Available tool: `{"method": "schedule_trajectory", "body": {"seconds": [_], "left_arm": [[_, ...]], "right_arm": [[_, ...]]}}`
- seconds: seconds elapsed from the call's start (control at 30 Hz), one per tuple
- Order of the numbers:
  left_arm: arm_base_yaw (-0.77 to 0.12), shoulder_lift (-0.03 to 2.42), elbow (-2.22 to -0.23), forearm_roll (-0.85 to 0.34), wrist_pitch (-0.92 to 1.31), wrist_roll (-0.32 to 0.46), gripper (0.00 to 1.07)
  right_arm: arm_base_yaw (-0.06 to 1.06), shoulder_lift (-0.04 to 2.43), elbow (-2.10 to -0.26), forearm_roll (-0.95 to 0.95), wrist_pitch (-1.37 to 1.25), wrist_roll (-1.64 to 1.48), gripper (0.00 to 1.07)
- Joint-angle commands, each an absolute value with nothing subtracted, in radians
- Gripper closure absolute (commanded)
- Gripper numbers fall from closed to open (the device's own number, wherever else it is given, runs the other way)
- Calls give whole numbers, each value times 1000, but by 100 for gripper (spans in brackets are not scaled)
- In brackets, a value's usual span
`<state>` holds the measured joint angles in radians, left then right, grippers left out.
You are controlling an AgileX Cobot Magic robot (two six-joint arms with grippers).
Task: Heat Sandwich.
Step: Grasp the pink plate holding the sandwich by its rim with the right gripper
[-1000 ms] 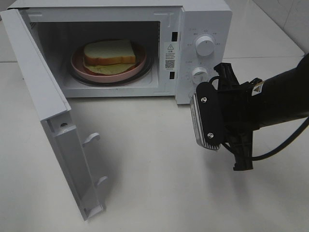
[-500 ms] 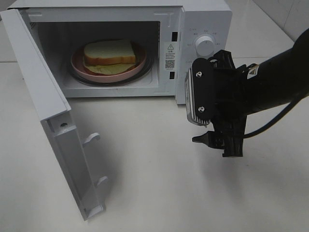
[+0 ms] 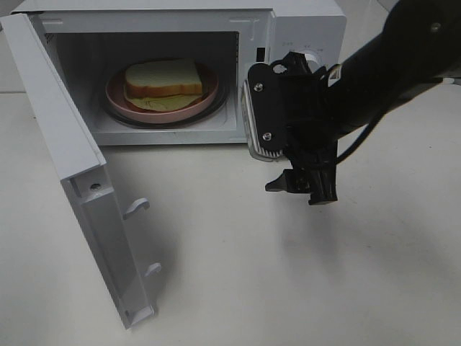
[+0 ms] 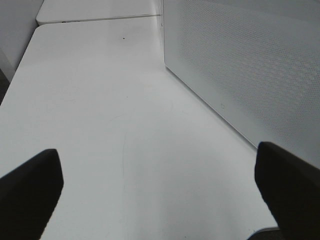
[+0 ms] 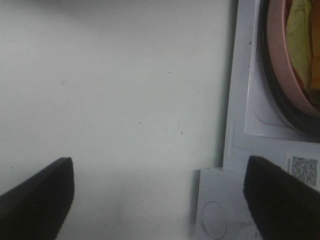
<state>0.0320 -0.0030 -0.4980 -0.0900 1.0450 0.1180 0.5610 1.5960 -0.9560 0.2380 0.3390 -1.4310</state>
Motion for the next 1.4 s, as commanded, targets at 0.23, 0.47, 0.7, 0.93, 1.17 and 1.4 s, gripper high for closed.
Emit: {"method": "schedule_trajectory", "body": {"seconds": [0.23,0.47,0.7,0.93,1.17,1.4], "left_arm": [[35,-25,-496,-94,1037,111,7],[35,-25,-496,-94,1037,111,7],[35,-25,-496,-94,1037,111,7],[35,-25,-496,-94,1037,111,7],[35,-25,-496,-94,1037,111,7],[35,-25,-496,-94,1037,111,7]], "right_arm": [[607,1742,-1161,164,454,-1409,22],[648,1834,-1284,25,485,-1380,23],[665,1926,-1397,-79,488,-1262,24],[676,2016,-1518,-96,517,-1251,25],[676,2119,-1634,-96,536,-1215,26],[676,2221,-1773,-96,583,-1148,28]]}}
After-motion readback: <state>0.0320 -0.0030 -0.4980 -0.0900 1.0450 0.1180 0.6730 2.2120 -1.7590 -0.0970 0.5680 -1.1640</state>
